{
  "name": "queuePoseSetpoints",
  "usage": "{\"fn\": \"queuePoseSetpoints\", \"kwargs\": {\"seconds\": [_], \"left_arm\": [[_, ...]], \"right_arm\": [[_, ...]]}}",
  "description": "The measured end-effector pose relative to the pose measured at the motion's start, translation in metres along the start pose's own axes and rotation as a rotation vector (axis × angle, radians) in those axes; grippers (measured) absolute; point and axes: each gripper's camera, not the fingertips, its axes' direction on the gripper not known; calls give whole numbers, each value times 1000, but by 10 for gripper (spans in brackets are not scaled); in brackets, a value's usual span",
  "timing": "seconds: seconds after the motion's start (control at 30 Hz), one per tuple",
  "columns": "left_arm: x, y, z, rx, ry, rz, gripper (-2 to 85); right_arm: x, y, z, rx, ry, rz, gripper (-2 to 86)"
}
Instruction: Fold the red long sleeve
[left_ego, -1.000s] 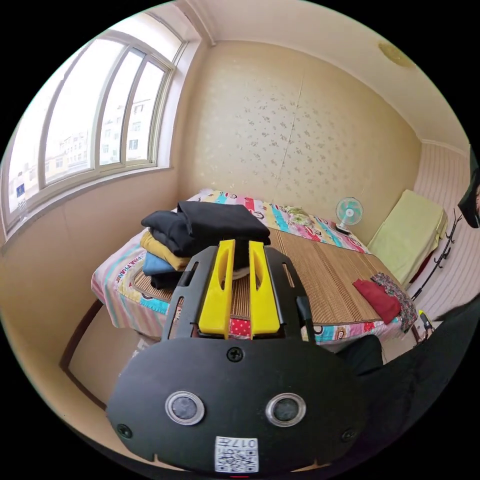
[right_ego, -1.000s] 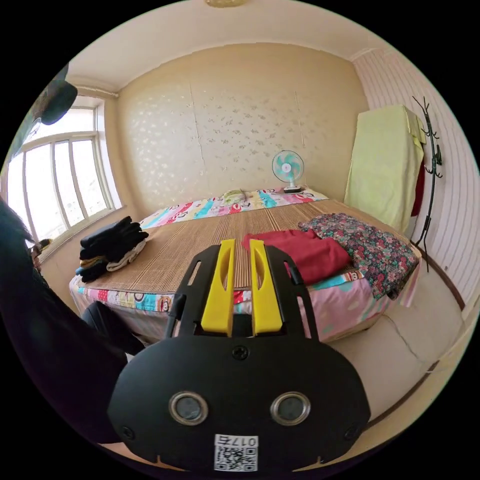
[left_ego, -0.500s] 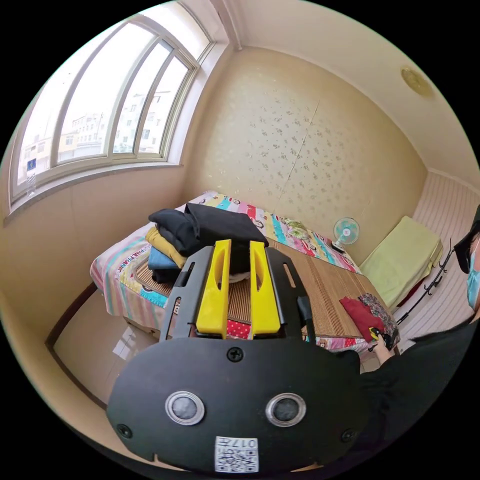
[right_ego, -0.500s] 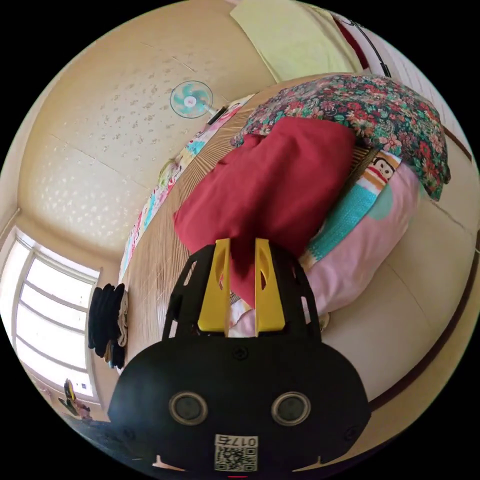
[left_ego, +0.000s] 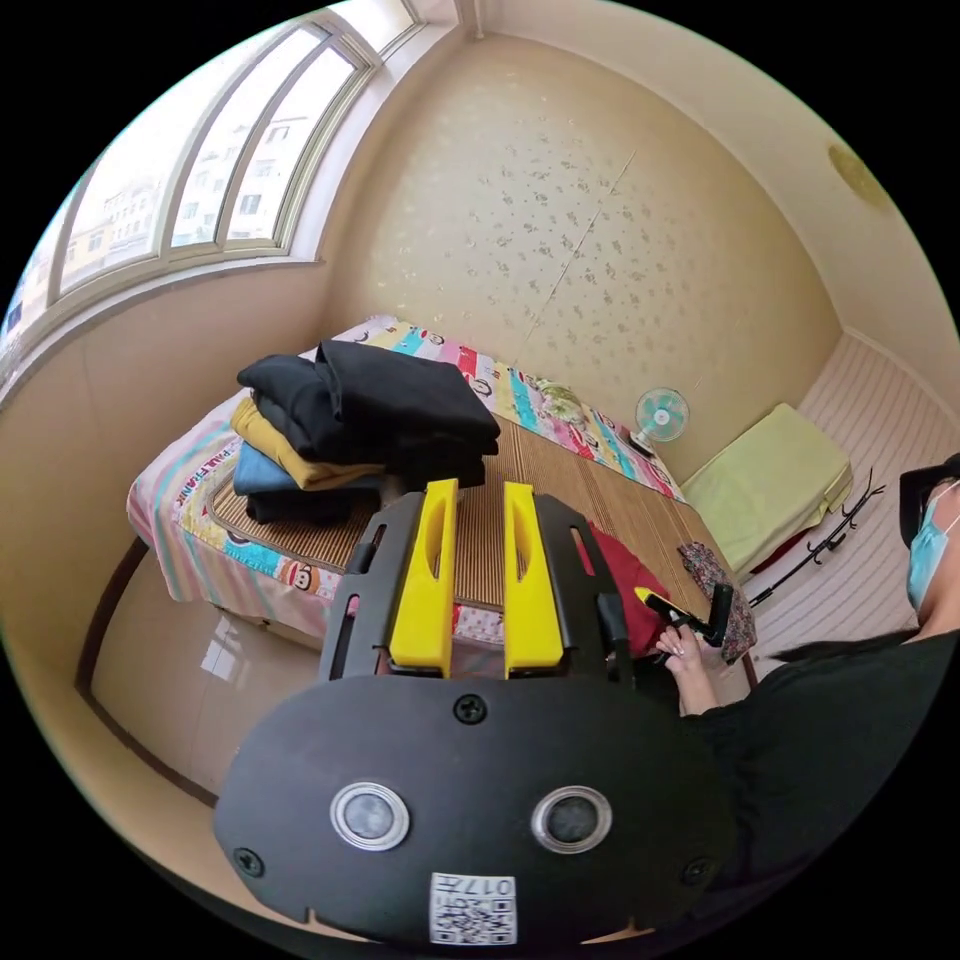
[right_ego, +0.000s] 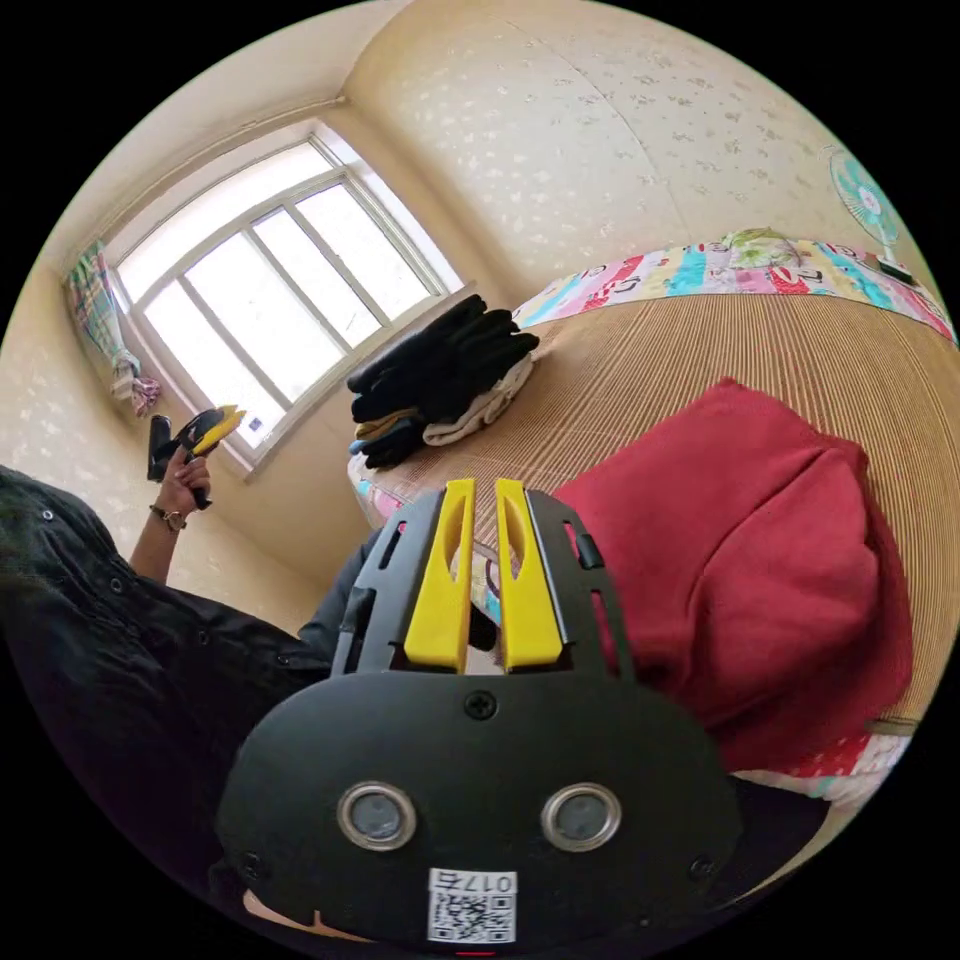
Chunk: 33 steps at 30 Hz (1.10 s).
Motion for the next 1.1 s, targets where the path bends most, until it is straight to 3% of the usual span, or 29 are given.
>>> {"fn": "queuePoseSetpoints", "kwargs": {"seconds": [0.13,0.2,0.33,0.4,0.47,0.57,0.67,0.73,0.83,0.9,0.97,1.0,1.07,1.1], "left_arm": [[0,-9,22,-73,-25,10,86],[-2,-18,39,-98,40,0,88],[7,-35,64,-123,149,-1,93],[17,-46,77,-138,210,7,92],[23,-51,88,-152,256,11,93],[28,-60,112,-200,296,-8,96],[37,-71,130,-259,369,-9,108],[43,-76,132,-282,374,16,111],[48,-80,135,-328,292,71,112],[51,-85,150,-379,241,110,112],[57,-93,171,-406,287,137,112],[62,-99,190,-428,319,149,112],[68,-109,223,-465,318,144,112],[71,-115,247,-488,317,138,113]], "right_arm": [[27,5,-55,146,287,125,82],[80,11,-64,140,464,321,103],[139,4,-33,-49,199,480,63],[83,-22,-38,145,26,278,49],[26,-49,-20,153,-52,85,47],[-34,-80,53,-29,-238,-67,54],[-46,-82,115,-266,-270,-75,78],[-39,-82,104,-225,-298,-69,89],[-2,-86,53,-70,-120,24,102],[43,-82,17,-28,200,121,111],[81,-69,10,-58,451,197,109],[111,-58,20,-174,546,246,100],[147,-39,41,-419,542,316,77],[141,-30,24,-311,497,316,62]]}}
